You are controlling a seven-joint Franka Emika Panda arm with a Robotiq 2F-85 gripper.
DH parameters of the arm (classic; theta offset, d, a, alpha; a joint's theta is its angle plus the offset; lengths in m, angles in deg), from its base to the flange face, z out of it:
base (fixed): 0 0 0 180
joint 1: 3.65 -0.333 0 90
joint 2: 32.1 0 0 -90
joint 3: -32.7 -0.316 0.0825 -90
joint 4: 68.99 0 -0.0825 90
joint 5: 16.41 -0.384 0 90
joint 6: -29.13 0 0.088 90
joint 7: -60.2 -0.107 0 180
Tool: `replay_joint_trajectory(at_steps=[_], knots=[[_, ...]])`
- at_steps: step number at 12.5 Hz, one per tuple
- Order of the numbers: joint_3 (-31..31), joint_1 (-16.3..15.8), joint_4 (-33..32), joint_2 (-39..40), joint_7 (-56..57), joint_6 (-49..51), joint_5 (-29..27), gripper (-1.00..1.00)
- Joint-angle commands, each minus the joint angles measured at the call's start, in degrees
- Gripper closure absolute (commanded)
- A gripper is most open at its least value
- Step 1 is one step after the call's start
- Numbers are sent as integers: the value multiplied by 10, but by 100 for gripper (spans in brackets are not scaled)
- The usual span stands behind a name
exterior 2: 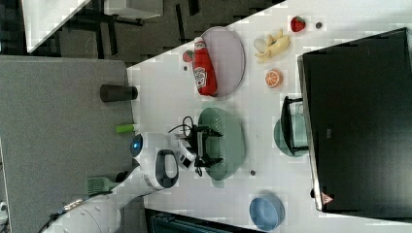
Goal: Drag strainer right to left.
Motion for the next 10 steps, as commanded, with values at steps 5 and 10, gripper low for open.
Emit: replay_joint_trajectory(at_steps=[5,10], knots=[[-8,-102,84,29,-39,18,-64,-100],[-8,-149,128,47,-110,37,-73,-100]])
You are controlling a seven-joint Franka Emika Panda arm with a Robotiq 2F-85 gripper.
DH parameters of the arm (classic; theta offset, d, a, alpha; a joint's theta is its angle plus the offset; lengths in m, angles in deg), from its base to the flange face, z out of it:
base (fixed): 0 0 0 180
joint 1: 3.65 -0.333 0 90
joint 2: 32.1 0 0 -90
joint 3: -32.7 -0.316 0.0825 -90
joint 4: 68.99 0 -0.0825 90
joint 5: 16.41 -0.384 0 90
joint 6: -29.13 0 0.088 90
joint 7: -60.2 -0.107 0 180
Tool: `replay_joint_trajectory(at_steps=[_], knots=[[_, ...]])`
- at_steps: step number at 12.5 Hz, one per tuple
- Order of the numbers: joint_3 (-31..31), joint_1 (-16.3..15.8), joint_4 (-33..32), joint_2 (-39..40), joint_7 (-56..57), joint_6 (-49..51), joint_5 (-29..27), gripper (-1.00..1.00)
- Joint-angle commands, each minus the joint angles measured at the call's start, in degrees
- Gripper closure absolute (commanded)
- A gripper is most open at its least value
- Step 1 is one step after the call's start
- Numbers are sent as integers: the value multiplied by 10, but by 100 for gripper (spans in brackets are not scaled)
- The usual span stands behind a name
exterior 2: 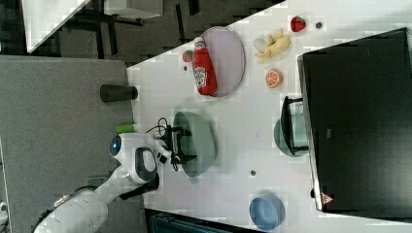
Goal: Drag strainer right to left.
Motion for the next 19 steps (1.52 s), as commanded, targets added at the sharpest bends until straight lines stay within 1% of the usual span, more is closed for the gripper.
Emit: replay_joint_trajectory(at_steps=[1,4,9,12,16,19], knots=[[-5,-21,27,-10,-77,22,-2,-100],[-5,-43,40,0,-84,23,-6,-100],[-5,-73,71,19,-84,23,-46,-100],[-5,-90,95,32,-89,24,-60,-100],[-5,-112,131,56,-121,22,-69,-100],[-5,-125,160,75,-125,22,-70,-100]])
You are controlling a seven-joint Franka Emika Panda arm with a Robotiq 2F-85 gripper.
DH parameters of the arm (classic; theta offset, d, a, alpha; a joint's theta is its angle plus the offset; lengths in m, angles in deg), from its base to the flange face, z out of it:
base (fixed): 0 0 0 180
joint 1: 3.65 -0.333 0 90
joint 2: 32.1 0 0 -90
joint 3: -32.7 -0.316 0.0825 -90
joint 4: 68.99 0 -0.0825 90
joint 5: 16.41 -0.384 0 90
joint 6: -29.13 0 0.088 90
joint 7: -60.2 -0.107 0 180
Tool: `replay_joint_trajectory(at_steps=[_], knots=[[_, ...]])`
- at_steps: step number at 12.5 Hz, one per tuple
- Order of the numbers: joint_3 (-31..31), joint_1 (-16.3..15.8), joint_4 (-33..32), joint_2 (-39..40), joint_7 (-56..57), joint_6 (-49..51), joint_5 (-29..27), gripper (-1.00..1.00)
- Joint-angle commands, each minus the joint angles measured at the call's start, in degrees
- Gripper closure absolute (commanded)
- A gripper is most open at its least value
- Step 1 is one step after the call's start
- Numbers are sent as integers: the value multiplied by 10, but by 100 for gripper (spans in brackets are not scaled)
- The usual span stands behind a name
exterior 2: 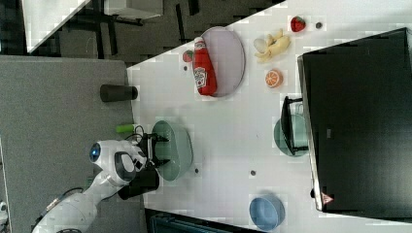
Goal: Drag strainer right to left.
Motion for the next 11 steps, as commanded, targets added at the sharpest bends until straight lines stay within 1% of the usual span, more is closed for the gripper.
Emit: replay_joint_trajectory(at_steps=[1,3,5,6,8,11], knots=[[5,-3,24,12,-21,7,-10,-100],[6,-7,31,15,-20,7,-9,-100],[12,-7,28,-2,-1,23,-3,-100],[19,-7,25,-22,35,50,5,-100],[49,-6,20,-84,127,111,40,-100],[130,-1,24,-194,282,200,77,-100]])
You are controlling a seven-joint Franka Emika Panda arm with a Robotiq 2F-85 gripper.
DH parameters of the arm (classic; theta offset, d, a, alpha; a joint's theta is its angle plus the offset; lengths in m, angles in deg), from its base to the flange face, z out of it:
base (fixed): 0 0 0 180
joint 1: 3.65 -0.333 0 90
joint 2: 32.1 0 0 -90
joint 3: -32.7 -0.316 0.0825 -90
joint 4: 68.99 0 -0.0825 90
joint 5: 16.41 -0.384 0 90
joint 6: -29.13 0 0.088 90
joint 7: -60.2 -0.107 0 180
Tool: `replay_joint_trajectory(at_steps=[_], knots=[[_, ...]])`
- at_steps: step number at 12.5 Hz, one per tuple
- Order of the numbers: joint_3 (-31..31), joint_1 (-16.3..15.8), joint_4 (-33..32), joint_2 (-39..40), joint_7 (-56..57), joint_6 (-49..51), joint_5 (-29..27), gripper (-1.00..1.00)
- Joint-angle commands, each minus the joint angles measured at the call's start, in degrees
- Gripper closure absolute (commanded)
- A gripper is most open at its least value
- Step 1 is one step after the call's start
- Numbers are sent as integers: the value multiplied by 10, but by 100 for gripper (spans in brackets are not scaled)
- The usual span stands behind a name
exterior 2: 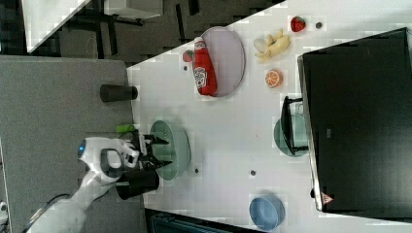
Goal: Drag strainer right to left.
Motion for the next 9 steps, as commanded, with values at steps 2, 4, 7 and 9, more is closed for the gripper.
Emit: replay_joint_trajectory(at_steps=[2,4,7,9], knots=[[129,36,31,-186,250,88,24,-100],[202,42,43,-246,364,140,37,-100],[312,55,68,-314,524,257,86,-100],[367,58,76,-349,634,318,112,-100]])
